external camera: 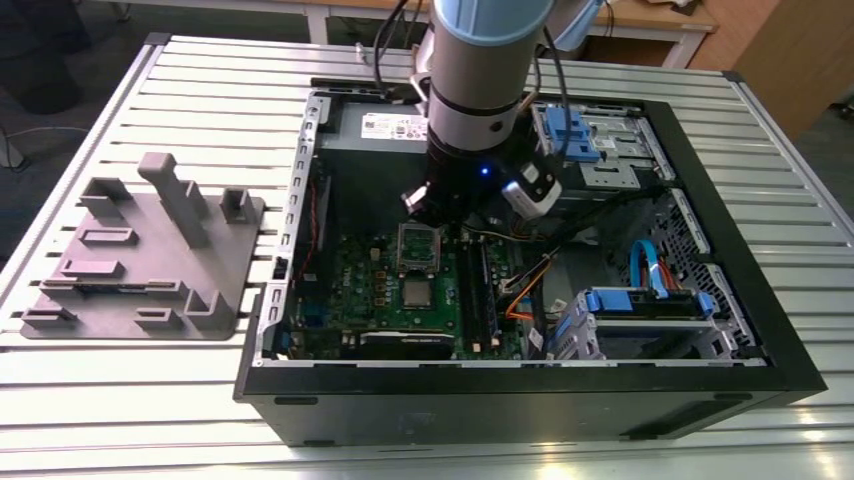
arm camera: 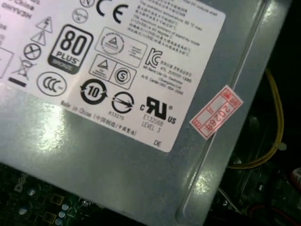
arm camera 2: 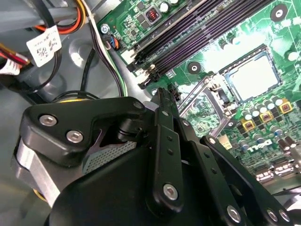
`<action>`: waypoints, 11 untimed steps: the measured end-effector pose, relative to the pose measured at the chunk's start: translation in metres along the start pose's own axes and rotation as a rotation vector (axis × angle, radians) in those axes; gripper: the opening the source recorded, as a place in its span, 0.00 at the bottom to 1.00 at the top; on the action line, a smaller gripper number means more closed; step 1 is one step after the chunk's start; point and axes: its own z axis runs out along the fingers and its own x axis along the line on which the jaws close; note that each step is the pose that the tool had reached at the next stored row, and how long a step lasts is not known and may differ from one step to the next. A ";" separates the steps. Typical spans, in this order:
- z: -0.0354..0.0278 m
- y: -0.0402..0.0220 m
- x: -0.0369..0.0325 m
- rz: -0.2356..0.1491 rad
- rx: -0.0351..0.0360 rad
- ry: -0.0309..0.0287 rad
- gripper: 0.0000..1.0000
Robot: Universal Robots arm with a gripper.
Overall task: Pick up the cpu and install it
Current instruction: 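Close the cpu cover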
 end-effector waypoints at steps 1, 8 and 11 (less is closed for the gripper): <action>-0.0004 0.0000 0.0001 -0.010 -0.0004 0.0004 0.11; -0.0061 0.0000 0.0007 -0.060 -0.0025 0.0003 0.11; -0.0068 0.0000 0.0008 -0.073 -0.0033 0.0005 0.11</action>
